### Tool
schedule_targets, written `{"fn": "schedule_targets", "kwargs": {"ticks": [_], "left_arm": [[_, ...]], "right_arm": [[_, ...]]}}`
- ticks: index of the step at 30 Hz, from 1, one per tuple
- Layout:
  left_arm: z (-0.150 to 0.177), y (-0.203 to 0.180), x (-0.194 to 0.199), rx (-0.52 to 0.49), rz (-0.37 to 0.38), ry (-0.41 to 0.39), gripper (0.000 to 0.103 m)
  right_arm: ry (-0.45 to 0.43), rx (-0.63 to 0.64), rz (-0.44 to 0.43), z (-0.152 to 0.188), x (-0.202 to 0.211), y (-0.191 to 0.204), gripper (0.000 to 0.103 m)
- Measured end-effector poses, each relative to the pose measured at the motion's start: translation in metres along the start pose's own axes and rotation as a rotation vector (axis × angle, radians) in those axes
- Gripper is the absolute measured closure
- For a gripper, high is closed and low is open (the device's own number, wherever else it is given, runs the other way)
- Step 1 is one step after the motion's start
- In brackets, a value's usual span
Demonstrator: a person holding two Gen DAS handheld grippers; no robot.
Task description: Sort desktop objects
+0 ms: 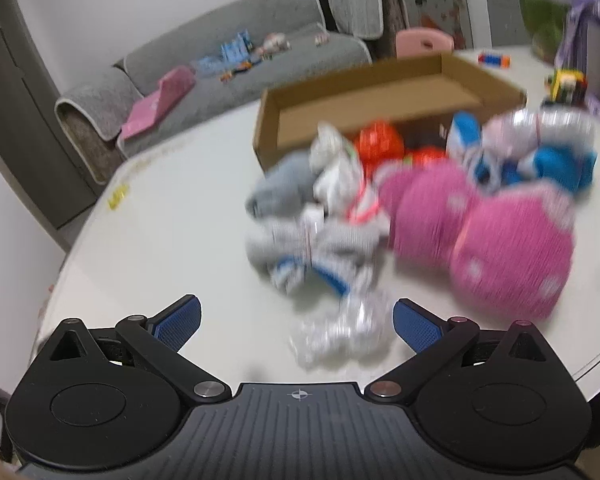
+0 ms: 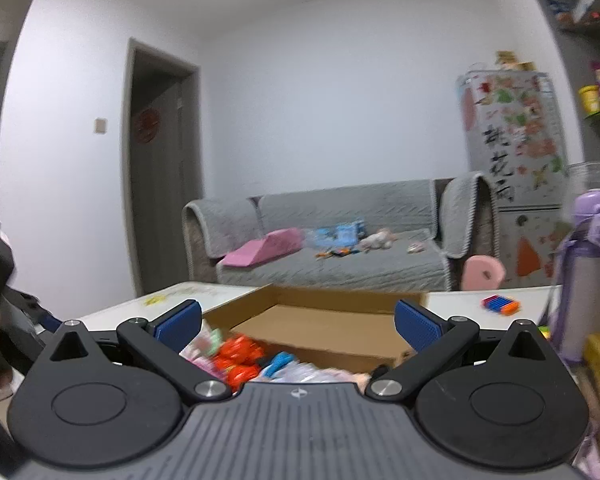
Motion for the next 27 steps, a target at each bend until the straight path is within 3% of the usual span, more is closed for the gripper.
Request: {"fn": "schedule_targets", "kwargs": {"ticks": [8,13,18,20,26,27], "left_arm": [[0.007,-0.004,-0.027,0.036,0.045,-0.020,0.000],[0.010,0.005,-0.036,0.121,0.064,-0.009,0.000],[0.012,0.000,-0.037,0.131,0.089,-0.038,0.000],[0.012,0.002,-0.037,0.136,0.063,-0.051,0.000],[0.022,0.016,-0.044,0.265,0.185,-0.017,0.000],[0.024,0.018,-0.044,0.265,0.173,-0.026,0.000]], "right_arm": [[0.112,0.122,-0.147,0.033,-0.010,0.057,0.000],[0.206,0.199,-0.206,0.054,-0.018,0.083,0.000],[0.251,0.238,-0.200,0.071,-0.028,0.098,0.001],[0.259,0.239,-0.192,0.073,-0.030,0.097,0.001],[0.282,0.213,-0.179,0.075,-0.039,0.091,0.001],[0.293,0.212,-0.179,0.077,-0.045,0.092,0.001]]}}
Point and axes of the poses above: each gripper's, at about its wrist camera, not at the fingertips, and x roughly against the way its jaws point, y to its left, z to its underside, the point moved 8 cm from there along -x, roughly the way its jaws point
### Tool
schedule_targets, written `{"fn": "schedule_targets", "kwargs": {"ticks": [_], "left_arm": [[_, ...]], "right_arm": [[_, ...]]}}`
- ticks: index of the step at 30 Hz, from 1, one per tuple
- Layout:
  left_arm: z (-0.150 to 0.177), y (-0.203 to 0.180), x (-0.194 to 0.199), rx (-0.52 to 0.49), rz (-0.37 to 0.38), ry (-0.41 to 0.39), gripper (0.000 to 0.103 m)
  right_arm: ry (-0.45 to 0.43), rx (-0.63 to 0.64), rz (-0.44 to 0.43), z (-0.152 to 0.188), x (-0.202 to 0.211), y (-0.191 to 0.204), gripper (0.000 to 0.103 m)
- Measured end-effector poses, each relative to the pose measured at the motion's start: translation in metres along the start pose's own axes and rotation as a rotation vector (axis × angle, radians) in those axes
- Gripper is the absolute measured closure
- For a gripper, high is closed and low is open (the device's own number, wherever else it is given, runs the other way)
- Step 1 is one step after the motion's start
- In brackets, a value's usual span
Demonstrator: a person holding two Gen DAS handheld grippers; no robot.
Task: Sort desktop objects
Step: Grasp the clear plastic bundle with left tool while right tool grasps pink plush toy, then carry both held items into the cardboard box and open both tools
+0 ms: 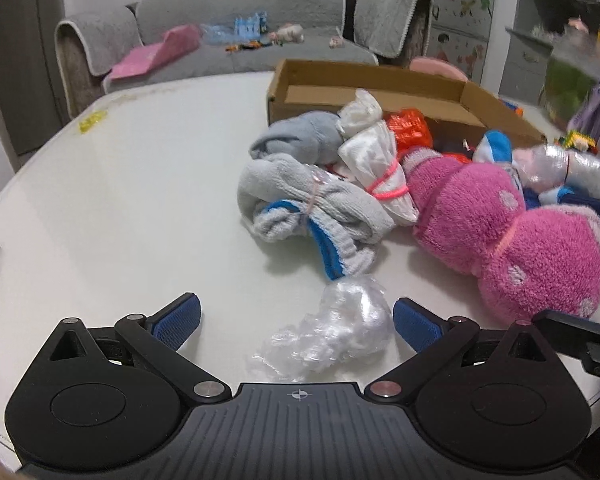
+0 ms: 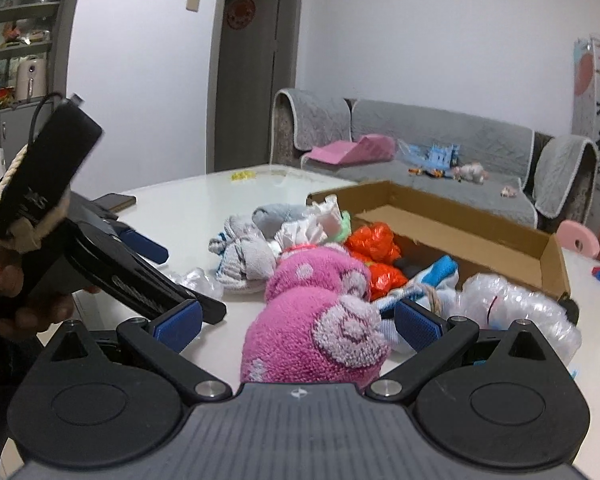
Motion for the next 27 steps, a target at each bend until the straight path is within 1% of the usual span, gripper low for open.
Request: {"fn": "schedule_targets", "kwargs": {"ticks": [3,4,5,6,7,8,10,11,13,15,23,27], "left_arm": [[0.001,0.000,0.002,-0.011,0.001,-0.011,0.000],[0.001,-0.001,0.003,-0.017,-0.001,-0.017,0.000],[0.001,-0.002,0.003,-0.019,-0.002,-0.019,0.000],[0.001,-0.002,0.003,-0.018,-0.002,-0.019,0.000],[0.001,-0.003,0.002,-0.022,-0.002,-0.020,0.000],[0.000,-0.004,0.002,-0.027,0.000,-0.024,0.000],[0.000,-0.003,0.003,-0.027,0.010,-0.023,0.002],[0.000,-0.003,0.004,-0.025,0.025,-0.027,0.007],[-0.002,-0.004,0.006,-0.022,0.029,-0.043,0.022],[-0.006,-0.006,0.010,-0.030,0.036,-0.059,0.061],[-0.001,-0.012,0.018,-0.060,0.056,-0.037,0.065],[-0.003,-0.013,0.035,-0.059,0.063,-0.045,0.065]], "right_arm": [[0.014,0.000,0.003,0.003,-0.002,-0.002,0.001],[0.017,0.006,0.012,0.004,-0.001,-0.001,0.004],[0.025,0.014,0.018,0.005,-0.003,-0.001,0.010],[0.035,0.021,0.025,0.006,-0.005,-0.001,0.014],[0.043,0.029,0.035,0.007,-0.005,-0.001,0.024],[0.043,0.031,0.039,0.007,-0.005,-0.002,0.032],[0.061,0.019,0.034,0.008,-0.007,-0.005,0.037],[0.071,0.009,0.025,0.008,-0.010,-0.006,0.041],[0.077,-0.002,0.007,0.009,-0.010,-0.007,0.044],[0.080,0.007,0.005,0.010,-0.010,-0.005,0.047],[0.076,-0.026,-0.017,0.010,-0.004,-0.012,0.051],[0.048,-0.049,-0.036,0.005,0.006,-0.014,0.051]]}}
Point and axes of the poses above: each gripper's, at about its wrist camera, not at the fingertips, and x roughly against the way its jaws point, y to its left, z to its underside, the point moved 8 cm from there along -x, roughly the way its jaws point
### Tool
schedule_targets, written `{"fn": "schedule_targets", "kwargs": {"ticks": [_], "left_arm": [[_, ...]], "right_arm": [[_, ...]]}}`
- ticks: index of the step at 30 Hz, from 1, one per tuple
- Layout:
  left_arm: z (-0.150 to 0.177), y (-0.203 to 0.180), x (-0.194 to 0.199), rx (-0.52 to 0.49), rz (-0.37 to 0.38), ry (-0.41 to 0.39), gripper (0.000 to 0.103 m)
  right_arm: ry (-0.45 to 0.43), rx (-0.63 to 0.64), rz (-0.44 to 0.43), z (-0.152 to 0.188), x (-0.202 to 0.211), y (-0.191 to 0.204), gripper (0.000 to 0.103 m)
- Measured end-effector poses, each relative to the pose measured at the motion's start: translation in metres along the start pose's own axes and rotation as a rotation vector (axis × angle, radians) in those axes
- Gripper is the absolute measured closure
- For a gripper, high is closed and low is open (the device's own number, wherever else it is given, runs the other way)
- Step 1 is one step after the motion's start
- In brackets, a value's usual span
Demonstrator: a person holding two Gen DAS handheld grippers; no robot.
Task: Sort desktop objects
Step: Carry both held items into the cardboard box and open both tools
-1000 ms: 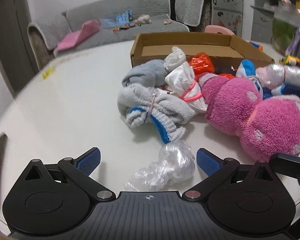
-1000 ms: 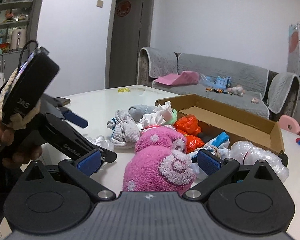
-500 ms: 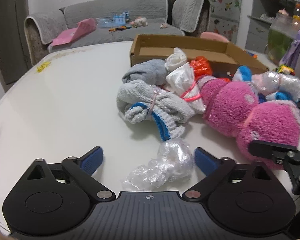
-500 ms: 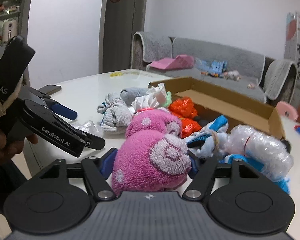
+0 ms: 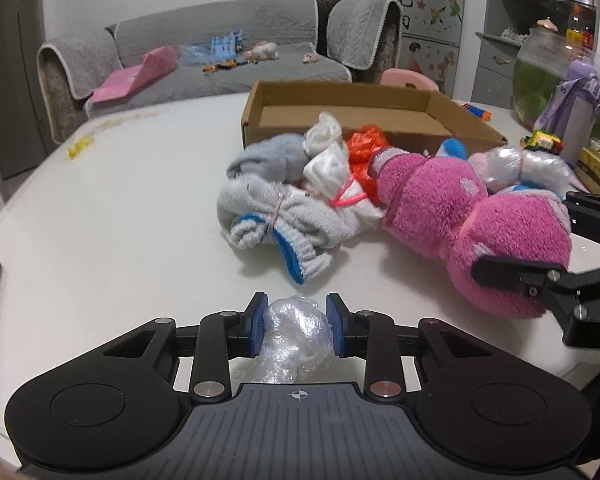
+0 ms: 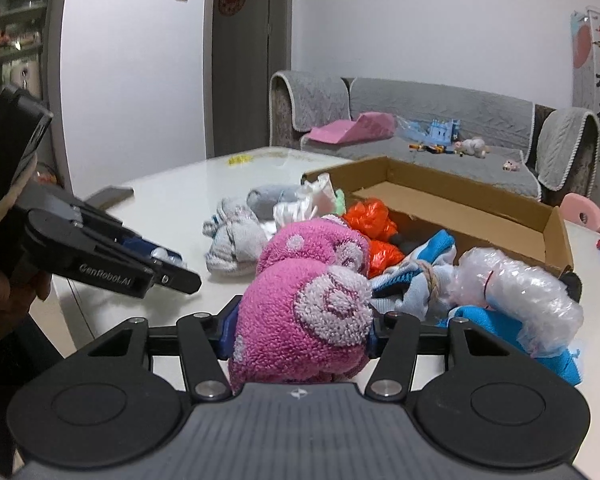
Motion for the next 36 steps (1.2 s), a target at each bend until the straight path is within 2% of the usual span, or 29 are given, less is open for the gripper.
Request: {"fn": "schedule_targets", "kwargs": {"ticks": [6,10,14,17,21,25,30,34,36], "left_arm": [[-0.026,-0.001,0.038,-0.015,-0.020,-0.049,0.065],[-0.056,-0.003,0.062,-0.031,-0.020,-0.103,0.065],[-0.106,-0.005,0.072,-0.081,-0.032,-0.159,0.065],[-0.154,-0.006,0.061,-0.073,-0.014,-0.195,0.065],[-0.213,-0.015,0.012,-0.066,0.036,-0.210,0.065],[-0.250,-0.033,-0.073,-0.106,0.054,-0.171,0.065],[-0.250,-0.039,-0.178,-0.117,0.042,-0.057,0.065],[-0.231,-0.030,-0.223,-0.090,0.039,0.002,0.065],[-0.219,-0.025,-0.238,-0.079,0.036,0.031,0.065]], "right_arm": [[-0.081,-0.076,-0.034,-0.013,0.026,-0.013,0.051],[-0.175,-0.162,-0.050,-0.031,0.051,-0.032,0.051],[-0.251,-0.224,-0.011,-0.059,0.068,-0.064,0.051],[-0.267,-0.230,0.048,-0.088,0.068,-0.095,0.051],[-0.245,-0.216,0.082,-0.123,0.037,-0.128,0.051],[-0.148,-0.218,0.102,-0.135,-0.027,-0.162,0.051],[-0.009,-0.152,0.112,-0.121,-0.106,-0.184,0.051],[0.083,-0.124,0.102,-0.102,-0.152,-0.195,0.051],[0.112,-0.112,0.095,-0.096,-0.159,-0.192,0.051]]}}
Point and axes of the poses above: each gripper's, at about its wrist camera, not at the fingertips, and x roughly against the way its jaws point, y to its left, z to its underside, the point moved 8 cm from there along -x, roughly the way its jaws point
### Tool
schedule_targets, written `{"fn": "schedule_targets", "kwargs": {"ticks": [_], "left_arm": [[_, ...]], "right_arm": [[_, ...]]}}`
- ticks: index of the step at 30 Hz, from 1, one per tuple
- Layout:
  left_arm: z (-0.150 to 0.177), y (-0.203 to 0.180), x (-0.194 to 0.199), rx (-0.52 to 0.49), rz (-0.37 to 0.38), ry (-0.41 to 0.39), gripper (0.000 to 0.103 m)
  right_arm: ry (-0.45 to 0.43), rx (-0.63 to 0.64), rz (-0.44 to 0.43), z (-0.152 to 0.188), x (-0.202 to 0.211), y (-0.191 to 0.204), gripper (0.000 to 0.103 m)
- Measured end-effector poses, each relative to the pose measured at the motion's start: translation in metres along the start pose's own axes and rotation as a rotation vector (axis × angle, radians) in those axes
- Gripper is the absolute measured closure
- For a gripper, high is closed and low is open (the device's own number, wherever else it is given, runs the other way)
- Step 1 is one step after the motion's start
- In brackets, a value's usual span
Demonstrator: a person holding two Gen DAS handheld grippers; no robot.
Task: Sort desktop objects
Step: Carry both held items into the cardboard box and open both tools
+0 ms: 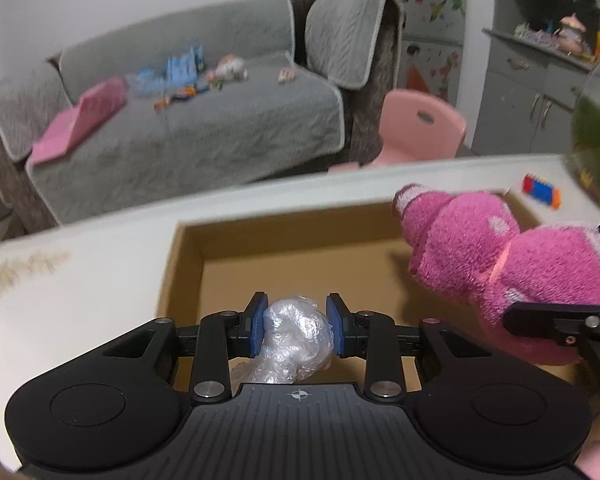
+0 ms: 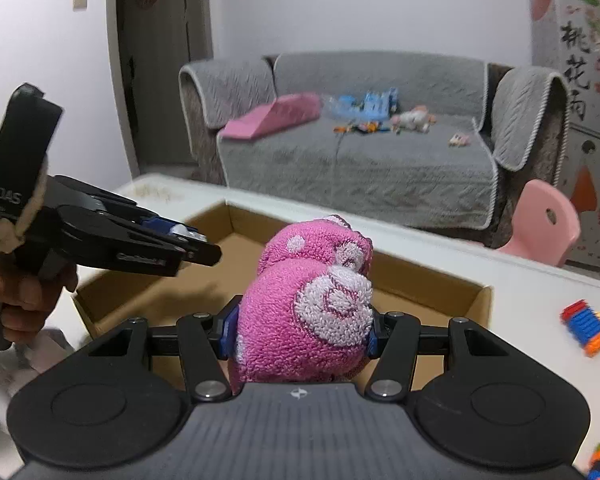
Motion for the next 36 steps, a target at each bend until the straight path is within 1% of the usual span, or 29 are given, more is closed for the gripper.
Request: {"fn": "schedule_targets", "kwargs": {"ticks": [1,4,6,9,13,17,23,28,30,31,32,33,34,35,36], "left_arm": [[0.006,0.002,-0.005,0.006,0.003,0.018,0.065],[0.017,0.008,-0.010,0.013,0.005,0.074,0.065],[0.025,0.009,-0.009,0.007,0.014,0.122,0.064],[0.031,0.007,-0.002,-0.002,0.021,0.149,0.064],[0.045,-0.001,0.014,-0.043,0.041,0.176,0.064],[0.057,-0.011,0.029,-0.059,0.056,0.196,0.064],[0.070,-0.026,0.049,-0.068,0.071,0.220,0.063],[0.083,-0.035,0.066,-0.074,0.076,0.236,0.063],[0.086,-0.037,0.071,-0.083,0.076,0.235,0.061],[0.087,-0.038,0.072,-0.080,0.069,0.231,0.060],[0.088,-0.038,0.073,-0.080,0.067,0.227,0.053],[0.088,-0.038,0.076,-0.085,0.062,0.217,0.036],[0.087,-0.037,0.079,-0.086,0.049,0.193,0.027],[0.085,-0.034,0.086,-0.081,0.034,0.157,0.016],[0.080,-0.031,0.094,-0.073,0.020,0.112,0.013]], "right_arm": [[0.015,0.006,-0.003,0.004,-0.008,0.000,0.051],[0.050,0.015,-0.013,0.010,-0.008,0.008,0.051],[0.071,0.027,-0.015,0.010,0.001,0.016,0.051],[0.130,0.059,-0.026,0.013,0.002,0.026,0.051],[0.204,0.111,-0.035,0.021,0.013,0.034,0.051],[0.271,0.158,-0.052,0.032,0.024,0.045,0.051],[0.302,0.183,-0.065,0.046,0.042,0.054,0.051],[0.310,0.192,-0.082,0.055,0.057,0.062,0.051],[0.314,0.190,-0.085,0.056,0.060,0.063,0.049],[0.311,0.190,-0.082,0.054,0.060,0.063,0.046],[0.298,0.189,-0.068,0.053,0.062,0.062,0.043],[0.284,0.176,-0.061,0.050,0.063,0.060,0.043],[0.256,0.156,-0.055,0.046,0.068,0.057,0.037],[0.227,0.139,-0.047,0.040,0.072,0.054,0.026],[0.191,0.119,-0.039,0.034,0.080,0.051,0.023]]}}
Point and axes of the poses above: each gripper's, at about its wrist camera, not at the fingertips, and x roughly against the way its jaws point, y to its left, z to its underside, the point moved 8 cm from there along -x, roughly the way its jaws point
